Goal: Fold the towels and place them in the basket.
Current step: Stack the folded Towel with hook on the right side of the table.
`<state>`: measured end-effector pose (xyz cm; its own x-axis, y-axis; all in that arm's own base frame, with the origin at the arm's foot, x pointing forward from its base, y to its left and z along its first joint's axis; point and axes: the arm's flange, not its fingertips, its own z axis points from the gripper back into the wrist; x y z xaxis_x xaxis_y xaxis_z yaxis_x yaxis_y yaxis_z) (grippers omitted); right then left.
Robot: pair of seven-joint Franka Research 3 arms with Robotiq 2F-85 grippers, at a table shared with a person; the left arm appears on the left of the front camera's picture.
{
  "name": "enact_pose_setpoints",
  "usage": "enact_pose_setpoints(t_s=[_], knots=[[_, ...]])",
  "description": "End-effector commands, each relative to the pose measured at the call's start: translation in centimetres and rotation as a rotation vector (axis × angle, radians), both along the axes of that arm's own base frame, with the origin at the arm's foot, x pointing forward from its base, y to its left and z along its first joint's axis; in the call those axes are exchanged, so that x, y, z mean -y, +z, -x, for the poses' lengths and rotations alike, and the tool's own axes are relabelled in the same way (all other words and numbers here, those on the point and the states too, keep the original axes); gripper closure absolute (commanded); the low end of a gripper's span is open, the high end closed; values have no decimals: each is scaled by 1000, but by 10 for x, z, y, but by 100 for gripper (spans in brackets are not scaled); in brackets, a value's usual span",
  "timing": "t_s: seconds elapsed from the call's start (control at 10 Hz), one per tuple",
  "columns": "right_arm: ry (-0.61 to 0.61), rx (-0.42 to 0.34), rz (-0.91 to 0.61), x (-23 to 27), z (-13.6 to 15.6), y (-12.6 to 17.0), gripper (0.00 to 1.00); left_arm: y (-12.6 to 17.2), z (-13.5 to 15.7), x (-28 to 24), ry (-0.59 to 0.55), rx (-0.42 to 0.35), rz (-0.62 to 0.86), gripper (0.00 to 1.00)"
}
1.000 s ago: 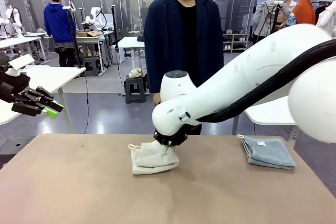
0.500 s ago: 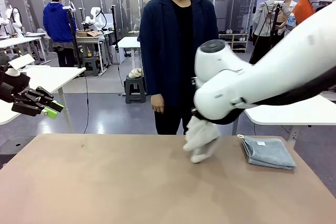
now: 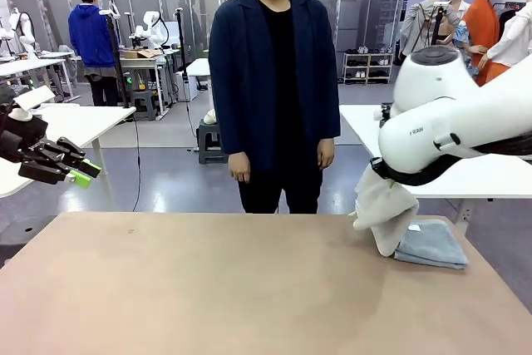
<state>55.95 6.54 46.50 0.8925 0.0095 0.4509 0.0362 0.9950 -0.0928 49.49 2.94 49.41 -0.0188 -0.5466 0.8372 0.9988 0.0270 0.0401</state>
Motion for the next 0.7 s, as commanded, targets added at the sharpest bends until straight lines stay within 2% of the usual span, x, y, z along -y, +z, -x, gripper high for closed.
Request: enact_pose_setpoints(t_s=[0.0,0.3,0.5,0.6], knots=[[21,-11,-44,16,-2,3,89,0,1,0,-6,5,3,53],[-10,-57,-37,56,-8,-3,89,0,1,0,-6,5,3,53],[-28,-79,-12,85,-17,-24,89,0,1,0,-6,5,3,53],[-44,-66,8,96,-23,-34,89,0,1,0,-6,5,3,53]])
